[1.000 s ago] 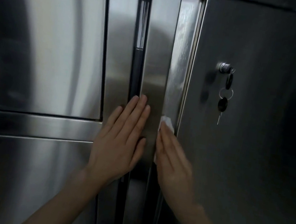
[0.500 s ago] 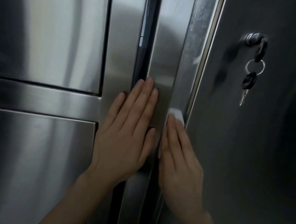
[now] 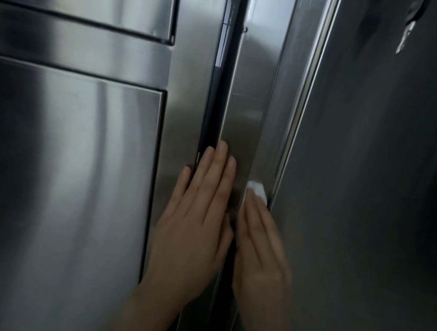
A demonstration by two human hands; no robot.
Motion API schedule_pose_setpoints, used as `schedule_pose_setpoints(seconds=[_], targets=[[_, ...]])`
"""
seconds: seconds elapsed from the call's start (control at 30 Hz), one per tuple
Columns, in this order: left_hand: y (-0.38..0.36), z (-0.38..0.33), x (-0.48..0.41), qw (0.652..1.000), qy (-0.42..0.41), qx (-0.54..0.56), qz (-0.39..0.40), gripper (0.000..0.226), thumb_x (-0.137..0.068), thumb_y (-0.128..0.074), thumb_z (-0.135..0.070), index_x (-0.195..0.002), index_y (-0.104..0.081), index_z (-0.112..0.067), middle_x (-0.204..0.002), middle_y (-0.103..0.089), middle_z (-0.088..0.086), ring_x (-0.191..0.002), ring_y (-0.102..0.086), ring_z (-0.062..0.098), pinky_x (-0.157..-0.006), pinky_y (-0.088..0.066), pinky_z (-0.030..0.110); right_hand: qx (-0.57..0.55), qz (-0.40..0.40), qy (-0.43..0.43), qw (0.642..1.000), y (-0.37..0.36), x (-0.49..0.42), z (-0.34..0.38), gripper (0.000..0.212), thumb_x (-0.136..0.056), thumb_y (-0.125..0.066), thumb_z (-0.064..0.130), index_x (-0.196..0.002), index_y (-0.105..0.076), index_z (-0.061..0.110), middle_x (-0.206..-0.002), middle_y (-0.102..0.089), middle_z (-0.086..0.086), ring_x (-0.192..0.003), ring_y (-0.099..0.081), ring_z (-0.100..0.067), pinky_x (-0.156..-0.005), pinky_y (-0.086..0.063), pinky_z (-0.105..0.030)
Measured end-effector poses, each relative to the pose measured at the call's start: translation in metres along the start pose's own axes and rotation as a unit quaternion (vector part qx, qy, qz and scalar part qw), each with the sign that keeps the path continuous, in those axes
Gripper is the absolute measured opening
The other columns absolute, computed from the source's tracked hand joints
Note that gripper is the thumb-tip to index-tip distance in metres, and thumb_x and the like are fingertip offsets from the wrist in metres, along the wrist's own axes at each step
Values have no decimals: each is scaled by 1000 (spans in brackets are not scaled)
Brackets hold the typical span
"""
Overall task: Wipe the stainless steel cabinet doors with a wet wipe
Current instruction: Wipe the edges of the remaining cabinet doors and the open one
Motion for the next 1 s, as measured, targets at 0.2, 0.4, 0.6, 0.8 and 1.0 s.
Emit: schedule_pose_setpoints(seconds=[0.2, 0.4, 0.6, 0.8, 1.0], targets=[[-5, -5, 0, 1000, 25, 16, -3, 61, -93, -40, -12, -150, -22, -1, -160, -10, 14, -150, -8, 24, -122, -11, 45, -184, -76, -120, 973, 2, -28, -3, 43, -93, -38, 2, -136, -38, 0, -146, -30, -7, -139, -22, -11, -114, -19, -23], [-2, -6, 2, 1000, 21, -5, 15, 69, -89, -51, -4, -151, -20, 1, -159, -6, 13, -150, -7, 26, -123, -3, 37, -146, -60, -91, 983, -6, 14, 8, 43, -92, -49, -3, -135, -41, -7, -146, -34, -16, -137, -33, -26, -114, -26, -33], [1, -9, 2, 999, 26, -2, 22, 77, -86, -56, 3, -152, -18, 0, -159, 1, 5, -150, -1, 19, -123, -2, 34, -105, -8, -46, 993, -7, 45, 4, 43, -87, -48, -13, -130, -46, -9, -142, -39, -15, -131, -41, -28, -108, -32, -36], [-4, 8, 23, 999, -11, 2, 37, 64, -95, -45, -5, -153, -19, -5, -162, -2, 6, -150, 1, 15, -122, 0, 32, -50, 9, 43, 998, 5, -6, -17, 48, -95, -15, 17, -141, -26, 11, -150, -19, 2, -140, -11, -5, -115, -6, -17], [-2, 20, 28, 997, -62, -10, 45, 59, -98, -47, -10, -152, -23, -2, -161, -11, 13, -150, -8, 22, -122, -11, 40, 67, 65, 72, 993, 11, 24, -4, 50, -93, -12, -6, -137, -35, -7, -148, -30, -18, -138, -30, -30, -114, -24, -30]])
Point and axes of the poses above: each hand's wrist, its own x-axis away from the middle knuckle, its own y-axis out of the back of the hand, z = x × y, the point moved 2 cm from there along -x, towards the middle knuckle
